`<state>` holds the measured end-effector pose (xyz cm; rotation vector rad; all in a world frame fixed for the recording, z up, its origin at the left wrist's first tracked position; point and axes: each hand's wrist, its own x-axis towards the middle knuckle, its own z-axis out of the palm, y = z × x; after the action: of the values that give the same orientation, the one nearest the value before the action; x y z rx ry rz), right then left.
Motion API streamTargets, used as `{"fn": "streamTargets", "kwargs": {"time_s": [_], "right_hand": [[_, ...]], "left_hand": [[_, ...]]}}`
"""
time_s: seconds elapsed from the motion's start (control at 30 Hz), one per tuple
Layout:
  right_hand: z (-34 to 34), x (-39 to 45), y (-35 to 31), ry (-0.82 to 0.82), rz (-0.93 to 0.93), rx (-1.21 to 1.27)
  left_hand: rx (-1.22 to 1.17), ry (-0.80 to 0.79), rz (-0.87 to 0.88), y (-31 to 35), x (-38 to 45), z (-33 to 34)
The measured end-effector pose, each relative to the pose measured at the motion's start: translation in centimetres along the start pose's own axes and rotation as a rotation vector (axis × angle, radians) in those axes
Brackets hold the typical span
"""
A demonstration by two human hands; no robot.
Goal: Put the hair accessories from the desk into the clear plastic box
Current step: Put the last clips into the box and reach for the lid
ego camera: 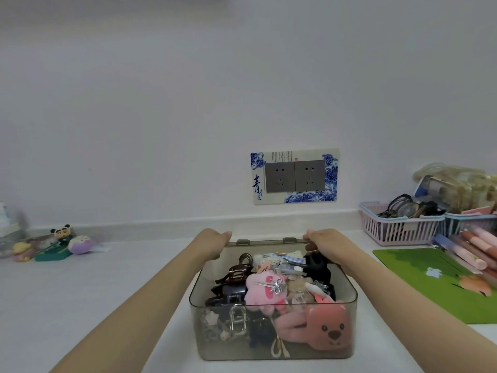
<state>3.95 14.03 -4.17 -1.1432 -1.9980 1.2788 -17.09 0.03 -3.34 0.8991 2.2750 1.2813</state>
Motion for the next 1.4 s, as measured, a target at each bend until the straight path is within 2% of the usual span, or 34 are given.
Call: {"fn": "streamTargets", "kwargs": {"time_s": [0.13, 0.27, 0.53, 0.73, 0.97, 1.2, 1.4], "right_hand": [[-0.1, 0.3, 0.1, 0.056, 0.078, 0.136], [0.1, 1.4, 0.6, 0.057, 0.177, 0.346], [0.7, 1.4, 0.1, 0.014, 0.087, 0.631], [0.1, 0.7, -0.2, 0.132, 0.03, 0.644], [-1.2, -1.2, -1.6, 0.159, 0.036, 0.518], [-3.2, -4.0, -2.0, 0.137, 0.033, 0.357], [-3.2, -6.6, -0.6, 0.069, 0.06, 0.356]], "left_hand": [[-0.272, 0.108, -0.084, -0.7, 0.5, 0.1], [-0.548, 0.131, -0.209, -1.9, 1.8, -0.3], [-0.766, 0.164, -0.063, -2.2, 1.6, 0.2], [-0.794, 0.212, 0.162, -1.4, -0.3, 0.0], [-0.796, 0.204, 0.146, 0.1, -1.7, -1.6], [-0.613, 0.164, 0.121, 0.3, -5.6, -3.5], [-0.502, 0.102, 0.06, -2.2, -8.5, -3.9]]}}
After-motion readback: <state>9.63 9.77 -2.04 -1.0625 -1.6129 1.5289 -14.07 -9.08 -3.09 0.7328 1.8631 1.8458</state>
